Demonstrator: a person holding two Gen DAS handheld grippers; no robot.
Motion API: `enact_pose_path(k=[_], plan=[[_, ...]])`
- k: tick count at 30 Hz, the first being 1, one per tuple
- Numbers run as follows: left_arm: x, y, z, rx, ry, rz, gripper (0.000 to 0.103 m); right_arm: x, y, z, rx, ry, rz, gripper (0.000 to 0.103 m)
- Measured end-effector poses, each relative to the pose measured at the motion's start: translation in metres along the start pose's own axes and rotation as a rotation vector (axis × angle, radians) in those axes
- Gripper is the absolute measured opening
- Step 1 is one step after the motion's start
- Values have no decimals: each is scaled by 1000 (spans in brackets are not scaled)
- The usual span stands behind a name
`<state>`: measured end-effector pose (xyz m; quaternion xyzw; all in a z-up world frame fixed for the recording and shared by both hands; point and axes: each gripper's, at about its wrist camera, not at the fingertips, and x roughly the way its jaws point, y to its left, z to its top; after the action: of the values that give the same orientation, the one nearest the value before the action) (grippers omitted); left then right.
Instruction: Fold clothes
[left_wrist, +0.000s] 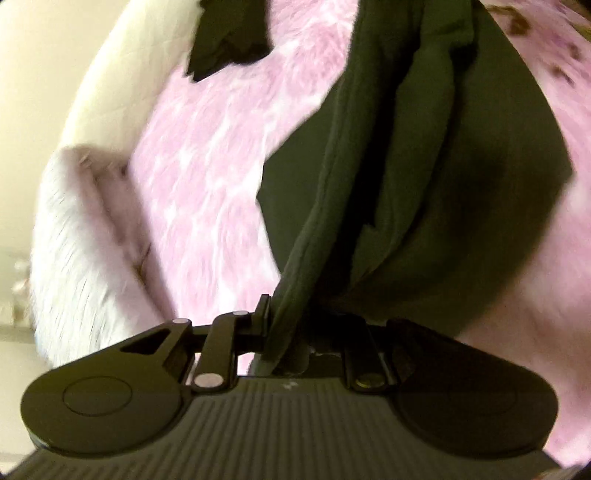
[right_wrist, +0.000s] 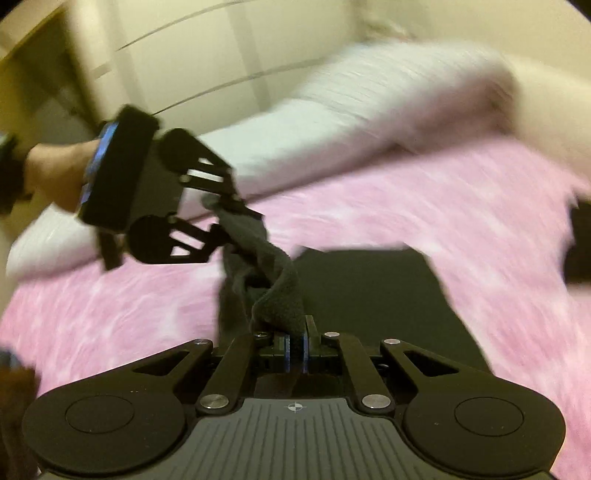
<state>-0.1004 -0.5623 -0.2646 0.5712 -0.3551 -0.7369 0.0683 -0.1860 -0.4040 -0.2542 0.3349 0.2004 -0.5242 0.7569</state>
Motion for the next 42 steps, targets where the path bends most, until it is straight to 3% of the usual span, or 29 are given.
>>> enact_pose_path(k=[3,7,11,12,13,14,15,17,19,21,24,29,34,39,42], plan=[[50,18,44,42,-18,-46,19,11,-64,-2,157,28,-27,5],[116,24,73,50,12,-126,25,35,-129,-12,301,77,-57,5],[132,39,72,-85,29,-137,40,40,-166,-21,393,124,-48,10],[129,47,67,-139,24,-139,44,36,-170,-22,410,122,-62,27],[124,56,59,-201,20,-142,47,28,-171,-23,413,109,-97,37],[120,65,52,-263,16,-144,48,21,-172,-24,416,95,-132,59],[115,75,43,-328,18,-140,49,13,-173,-25,422,83,-163,68],[103,95,21,-469,31,-113,50,-3,-177,-23,433,67,-202,68],[95,108,-1,-600,49,-85,50,-14,-167,-15,366,44,-220,68],[87,116,-17,-712,58,-83,50,-12,-146,-5,267,32,-154,68],[74,98,-28,-794,58,-119,50,4,-120,4,159,42,-67,68],[93,51,-19,-753,56,-195,50,48,-104,3,108,102,-54,68],[95,23,-32,-741,72,-175,50,60,-107,-8,97,188,-234,68],[58,29,-59,-750,18,-128,50,48,-75,-2,17,139,-126,68],[45,24,-67,-705,-2,-164,49,58,-62,4,-6,125,-48,68]])
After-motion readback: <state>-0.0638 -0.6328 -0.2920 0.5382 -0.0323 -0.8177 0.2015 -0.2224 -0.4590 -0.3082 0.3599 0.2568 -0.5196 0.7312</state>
